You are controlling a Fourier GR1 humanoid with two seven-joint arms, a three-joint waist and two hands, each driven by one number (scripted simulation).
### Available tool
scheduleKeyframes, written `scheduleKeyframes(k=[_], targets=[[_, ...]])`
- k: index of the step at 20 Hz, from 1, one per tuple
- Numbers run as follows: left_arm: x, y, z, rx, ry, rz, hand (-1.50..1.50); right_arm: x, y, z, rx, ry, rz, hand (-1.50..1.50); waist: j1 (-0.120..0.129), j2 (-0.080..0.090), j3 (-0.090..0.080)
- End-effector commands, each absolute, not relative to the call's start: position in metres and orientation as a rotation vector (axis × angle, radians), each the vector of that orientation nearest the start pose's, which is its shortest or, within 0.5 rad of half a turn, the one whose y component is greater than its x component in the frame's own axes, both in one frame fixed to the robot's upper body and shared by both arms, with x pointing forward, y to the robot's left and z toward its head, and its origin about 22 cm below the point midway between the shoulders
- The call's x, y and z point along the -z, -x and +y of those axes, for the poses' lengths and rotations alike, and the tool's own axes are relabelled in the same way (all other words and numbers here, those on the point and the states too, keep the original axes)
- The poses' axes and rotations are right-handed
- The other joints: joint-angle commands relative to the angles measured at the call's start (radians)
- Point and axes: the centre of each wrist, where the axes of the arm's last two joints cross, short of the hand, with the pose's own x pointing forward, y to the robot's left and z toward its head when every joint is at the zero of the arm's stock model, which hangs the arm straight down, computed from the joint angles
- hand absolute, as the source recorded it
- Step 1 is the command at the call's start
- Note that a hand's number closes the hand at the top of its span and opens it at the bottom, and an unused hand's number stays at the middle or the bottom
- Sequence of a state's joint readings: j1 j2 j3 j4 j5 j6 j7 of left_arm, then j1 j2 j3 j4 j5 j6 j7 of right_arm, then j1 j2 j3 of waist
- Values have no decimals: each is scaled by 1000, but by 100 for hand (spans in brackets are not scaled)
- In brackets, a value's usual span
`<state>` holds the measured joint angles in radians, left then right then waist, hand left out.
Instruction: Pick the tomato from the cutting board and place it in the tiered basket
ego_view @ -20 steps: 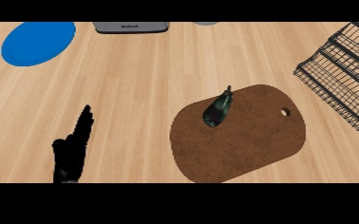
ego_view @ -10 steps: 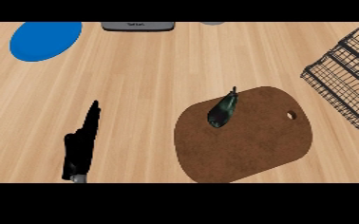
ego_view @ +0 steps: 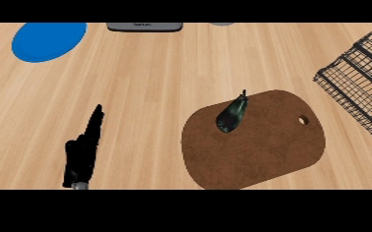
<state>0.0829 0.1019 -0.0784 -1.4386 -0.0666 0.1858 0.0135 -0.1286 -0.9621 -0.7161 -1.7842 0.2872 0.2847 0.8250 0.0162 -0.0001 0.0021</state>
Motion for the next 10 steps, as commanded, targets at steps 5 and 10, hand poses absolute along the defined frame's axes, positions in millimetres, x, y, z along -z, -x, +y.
scheduleKeyframes(k=[5,10], targets=[[47,-242,255,25,-254,-1309,0,-297,-248,-456,-141,1372,-1011,150,1,5,-3],[48,-214,246,26,-255,-1309,0,-252,-274,-455,-131,1391,-954,150,-3,2,-2]])
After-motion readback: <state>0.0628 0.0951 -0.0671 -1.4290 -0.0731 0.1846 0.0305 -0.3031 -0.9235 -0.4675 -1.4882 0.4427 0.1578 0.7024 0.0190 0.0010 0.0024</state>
